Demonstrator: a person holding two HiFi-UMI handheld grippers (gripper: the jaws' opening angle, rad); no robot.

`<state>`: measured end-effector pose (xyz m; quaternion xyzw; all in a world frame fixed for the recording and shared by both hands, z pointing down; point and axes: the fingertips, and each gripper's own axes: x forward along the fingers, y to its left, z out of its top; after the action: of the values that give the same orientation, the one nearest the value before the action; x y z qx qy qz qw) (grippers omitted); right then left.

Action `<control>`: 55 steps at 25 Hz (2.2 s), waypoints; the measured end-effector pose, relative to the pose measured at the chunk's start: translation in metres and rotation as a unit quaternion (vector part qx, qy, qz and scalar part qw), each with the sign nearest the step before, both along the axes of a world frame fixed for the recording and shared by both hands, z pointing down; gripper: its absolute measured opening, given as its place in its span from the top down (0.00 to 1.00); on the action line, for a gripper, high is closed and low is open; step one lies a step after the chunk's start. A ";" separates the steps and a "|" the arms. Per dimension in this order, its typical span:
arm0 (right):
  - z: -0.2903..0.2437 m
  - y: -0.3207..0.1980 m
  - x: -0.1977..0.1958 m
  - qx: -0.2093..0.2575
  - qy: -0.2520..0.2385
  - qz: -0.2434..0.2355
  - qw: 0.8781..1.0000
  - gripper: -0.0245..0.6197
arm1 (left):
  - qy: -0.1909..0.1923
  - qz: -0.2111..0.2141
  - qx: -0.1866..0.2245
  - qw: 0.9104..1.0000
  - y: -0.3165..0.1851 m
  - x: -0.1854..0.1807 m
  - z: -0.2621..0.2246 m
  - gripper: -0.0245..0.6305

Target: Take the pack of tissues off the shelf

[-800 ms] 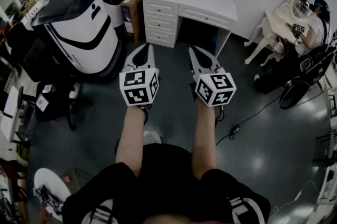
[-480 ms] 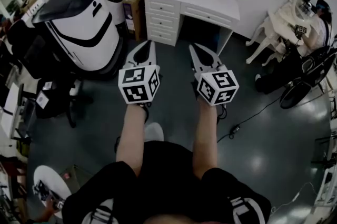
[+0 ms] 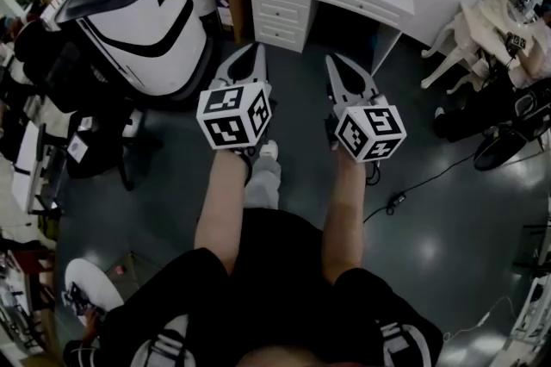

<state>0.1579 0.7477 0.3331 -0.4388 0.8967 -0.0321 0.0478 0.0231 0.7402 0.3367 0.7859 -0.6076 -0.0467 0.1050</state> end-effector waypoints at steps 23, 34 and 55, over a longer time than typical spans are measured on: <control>0.004 -0.313 -0.210 -0.007 0.010 -0.140 0.990 0.95 | -0.069 0.033 -0.033 0.997 -0.312 -0.107 0.040 0.95; 0.004 -0.380 -0.199 -0.005 -0.023 -0.073 0.997 0.95 | -0.071 0.074 -0.004 0.995 -0.354 -0.111 0.033 0.95; 0.049 -0.492 -0.250 -0.044 -0.080 -0.170 0.981 0.95 | -0.089 -0.077 -0.065 0.991 -0.462 -0.232 0.100 0.95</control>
<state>-0.0922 0.2553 0.3825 -0.2779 0.9492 -0.1140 0.0941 -0.2088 0.2783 0.4363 0.7293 -0.6750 0.0553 0.0972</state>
